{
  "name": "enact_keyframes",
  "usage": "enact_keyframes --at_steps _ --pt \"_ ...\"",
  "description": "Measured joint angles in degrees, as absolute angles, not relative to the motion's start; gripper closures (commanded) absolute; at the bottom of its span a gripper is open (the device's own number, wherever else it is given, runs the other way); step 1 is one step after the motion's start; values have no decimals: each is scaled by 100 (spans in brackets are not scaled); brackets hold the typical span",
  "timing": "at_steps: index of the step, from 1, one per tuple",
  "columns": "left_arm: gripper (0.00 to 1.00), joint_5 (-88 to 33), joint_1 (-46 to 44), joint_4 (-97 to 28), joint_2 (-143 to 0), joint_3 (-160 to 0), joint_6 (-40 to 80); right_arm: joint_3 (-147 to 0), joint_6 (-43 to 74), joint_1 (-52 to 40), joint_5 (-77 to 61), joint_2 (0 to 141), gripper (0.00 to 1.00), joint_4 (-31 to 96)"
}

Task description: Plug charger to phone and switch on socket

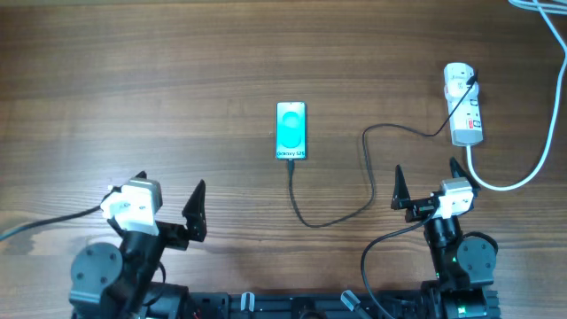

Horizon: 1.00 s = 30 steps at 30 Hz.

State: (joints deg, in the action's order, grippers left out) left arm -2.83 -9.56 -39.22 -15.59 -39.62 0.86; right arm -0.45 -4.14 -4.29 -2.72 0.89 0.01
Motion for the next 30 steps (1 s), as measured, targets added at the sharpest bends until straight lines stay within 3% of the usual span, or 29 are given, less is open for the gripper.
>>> enact_keyframes --at_steps 9,19,30 --pt "0 -329 -956 -2536 -987 -2626 -19 -45 -416 -429 -272 89 0 3" --pt "0 -589 -956 -25 -475 -1216 30 -45 -416 -429 -274 89 0 3" --pt "0 -589 -775 1037 -80 -484 266 -45 -414 -429 -272 89 0 3"
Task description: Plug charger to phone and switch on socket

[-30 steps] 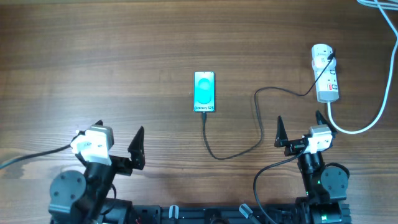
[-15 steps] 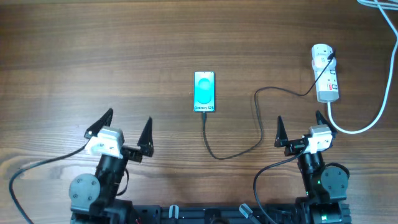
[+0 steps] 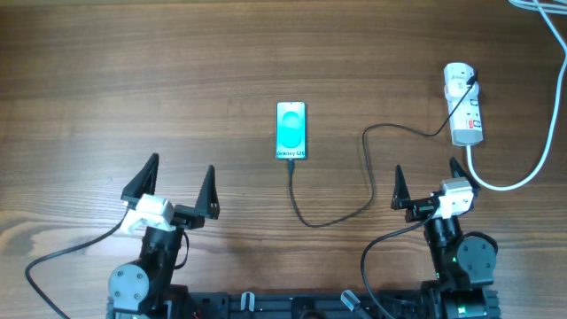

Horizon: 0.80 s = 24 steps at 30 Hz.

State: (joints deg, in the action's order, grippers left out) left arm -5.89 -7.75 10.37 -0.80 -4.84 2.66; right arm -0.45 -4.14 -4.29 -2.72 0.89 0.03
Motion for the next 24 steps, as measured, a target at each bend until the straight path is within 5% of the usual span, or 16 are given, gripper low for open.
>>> enact_keyframes --at_steps 7,16,24 --pt "0 -587 -620 1284 -78 -84 596 -45 -414 -429 -274 89 0 3" --pt "0 -226 -508 -379 -80 -51 635 -45 -414 -429 -274 89 0 3" --pt "0 -3 -292 -403 -75 -51 56 -45 -414 -429 -274 89 0 3"
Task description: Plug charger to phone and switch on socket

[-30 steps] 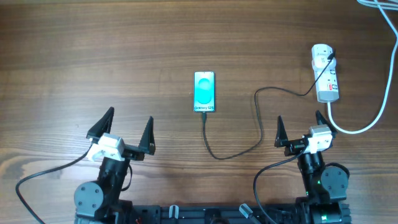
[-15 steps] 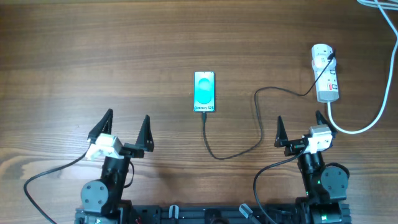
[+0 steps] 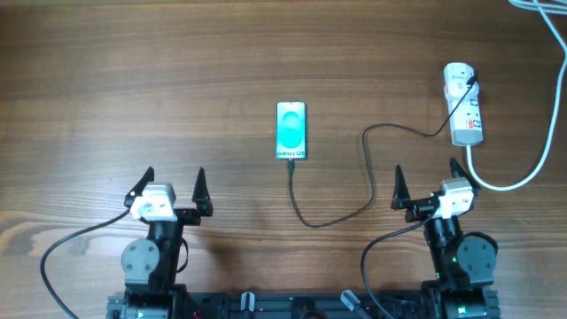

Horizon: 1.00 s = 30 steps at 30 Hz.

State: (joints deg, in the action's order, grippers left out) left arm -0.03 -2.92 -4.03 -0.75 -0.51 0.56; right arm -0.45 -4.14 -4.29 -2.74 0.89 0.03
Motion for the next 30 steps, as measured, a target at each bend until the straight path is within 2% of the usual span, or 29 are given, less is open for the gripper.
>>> enact_keyframes --at_steps 11,30 --pt "0 -3 -207 -408 -75 -51 -447 -45 -414 -429 -274 89 0 1" --pt "0 102 51 -410 -75 -51 -10 -45 -414 -429 -272 89 0 3"
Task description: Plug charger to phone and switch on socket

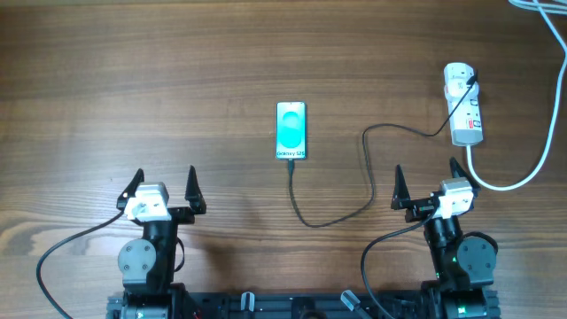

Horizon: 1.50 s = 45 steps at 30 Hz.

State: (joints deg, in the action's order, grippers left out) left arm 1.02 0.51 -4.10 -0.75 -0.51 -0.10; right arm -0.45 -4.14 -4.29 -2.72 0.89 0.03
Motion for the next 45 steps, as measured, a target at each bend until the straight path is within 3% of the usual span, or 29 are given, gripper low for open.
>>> enact_keyframes --at_steps 36,45 --pt "0 99 12 -410 -73 -51 -10 -45 -589 -316 -248 89 0 1" --pt "0 97 12 -408 -73 -51 -10 -45 -132 -316 178 89 0 -3"
